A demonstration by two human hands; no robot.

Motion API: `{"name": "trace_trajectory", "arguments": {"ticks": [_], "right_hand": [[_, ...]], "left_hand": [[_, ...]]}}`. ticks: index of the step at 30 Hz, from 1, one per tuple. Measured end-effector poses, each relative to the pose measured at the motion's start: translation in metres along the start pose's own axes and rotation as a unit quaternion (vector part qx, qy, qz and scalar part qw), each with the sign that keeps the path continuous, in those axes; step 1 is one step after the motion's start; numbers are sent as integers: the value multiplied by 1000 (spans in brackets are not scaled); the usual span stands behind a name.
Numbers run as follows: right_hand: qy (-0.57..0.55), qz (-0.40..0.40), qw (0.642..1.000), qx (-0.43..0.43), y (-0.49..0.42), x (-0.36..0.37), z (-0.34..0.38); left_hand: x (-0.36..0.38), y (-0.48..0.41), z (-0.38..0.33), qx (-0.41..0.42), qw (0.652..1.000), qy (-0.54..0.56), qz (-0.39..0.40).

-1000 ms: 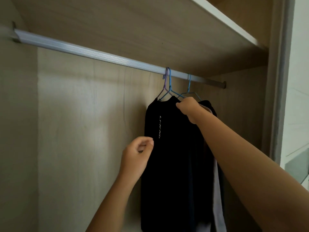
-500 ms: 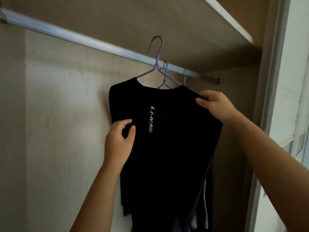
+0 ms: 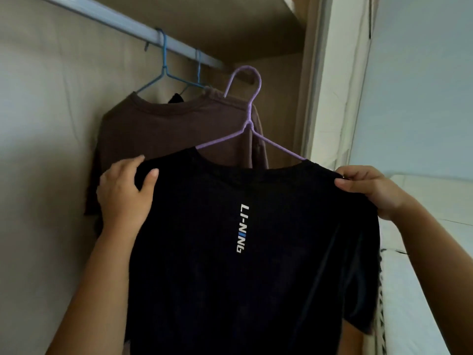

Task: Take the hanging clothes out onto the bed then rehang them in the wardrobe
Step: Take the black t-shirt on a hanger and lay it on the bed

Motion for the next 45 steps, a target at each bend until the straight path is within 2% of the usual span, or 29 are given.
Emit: {"name": "trace_trajectory", "arguments": {"ticks": [2,6,9,14,20,28,32,38,45], "right_hand": [[20,-17,999,24,23,-19,-15],[85,-83,988,97,79,-57,-48],[148,-146,966,151,131,-86,-74],[237,-232,909,252,234,-114,-121],[228,-339,844,348,350,-87,-172],[227,-397,777,432,476,4,-201],[224,-427,741,468,547,29,-186],[207,-469,690,511,649,48,-167],[165,-512,657,529,733,82,-149]], "left_hand": [[27,13,-2,-10,999,-11,45],[88,64,-4,-54,980,85,172],[131,113,-18,-57,958,131,248],[184,199,-38,-54,915,168,362],[203,296,-33,-67,861,176,472],[193,383,-2,-93,813,129,560],[174,426,-28,-47,805,108,582],[156,491,-74,-1,763,90,641],[128,541,-114,44,733,97,672]]}}
Point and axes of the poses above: each hand's wrist, its own y-axis away from the middle knuckle, its own x-axis out of the palm, z = x × y, the point moved 10 cm from there along -y, towards the middle knuckle, and after that the axes turned 3 degrees about y, right-handed, at the moved point
